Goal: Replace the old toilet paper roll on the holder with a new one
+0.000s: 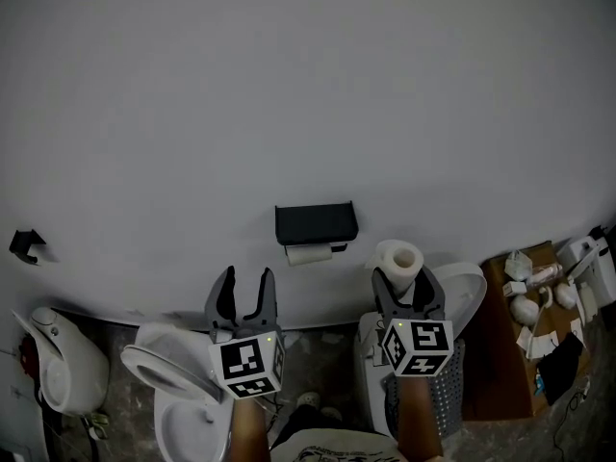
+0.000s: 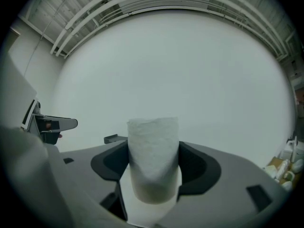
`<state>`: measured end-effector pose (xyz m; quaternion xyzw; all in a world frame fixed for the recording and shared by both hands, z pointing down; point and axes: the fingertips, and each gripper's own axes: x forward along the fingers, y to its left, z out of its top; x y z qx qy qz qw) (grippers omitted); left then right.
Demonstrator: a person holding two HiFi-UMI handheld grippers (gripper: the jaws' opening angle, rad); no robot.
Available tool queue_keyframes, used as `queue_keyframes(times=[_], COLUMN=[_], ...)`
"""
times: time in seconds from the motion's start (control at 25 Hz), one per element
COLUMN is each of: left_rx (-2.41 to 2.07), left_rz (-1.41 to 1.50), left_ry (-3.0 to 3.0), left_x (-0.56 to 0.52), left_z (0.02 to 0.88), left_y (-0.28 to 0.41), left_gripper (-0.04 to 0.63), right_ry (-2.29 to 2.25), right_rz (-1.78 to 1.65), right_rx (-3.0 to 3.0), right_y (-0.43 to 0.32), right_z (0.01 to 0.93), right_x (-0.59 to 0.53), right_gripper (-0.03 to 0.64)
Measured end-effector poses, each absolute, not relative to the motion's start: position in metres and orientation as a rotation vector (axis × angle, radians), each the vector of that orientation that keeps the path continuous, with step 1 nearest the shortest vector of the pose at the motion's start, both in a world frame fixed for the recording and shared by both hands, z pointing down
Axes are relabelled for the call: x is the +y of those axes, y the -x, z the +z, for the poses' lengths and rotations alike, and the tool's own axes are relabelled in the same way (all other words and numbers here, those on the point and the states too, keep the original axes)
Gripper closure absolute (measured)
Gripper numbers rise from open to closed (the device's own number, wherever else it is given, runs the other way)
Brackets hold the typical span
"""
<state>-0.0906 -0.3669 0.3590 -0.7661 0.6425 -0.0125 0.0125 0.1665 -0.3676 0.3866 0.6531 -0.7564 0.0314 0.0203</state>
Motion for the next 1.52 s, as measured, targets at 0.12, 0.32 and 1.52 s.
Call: queue_keyframes(times=[0.12, 0.32, 1.52], left_rx=[1.972, 1.923, 1.294], left_rz=[-0.067, -0.136, -1.195], left_ry=[2.396, 2.373, 1.617], left_x=[-0.379, -0.394, -0.434], left_z=[0.359, 0.360, 0.463], left_y=[0.089, 0.085, 0.046], left_gripper=[0.359, 0.359, 0.359], right_ry=[-2.037, -2.046, -2.088], right_rz=[0.095, 0.100, 0.171], right_rx=[-2.335, -2.317, -2.227], right_y=[-0.166, -0.167, -0.178], right_z=[0.387, 0.390, 0.413], right_x=[-0.378, -0.391, -0.404], right_gripper=[0.316, 0.316, 0.316])
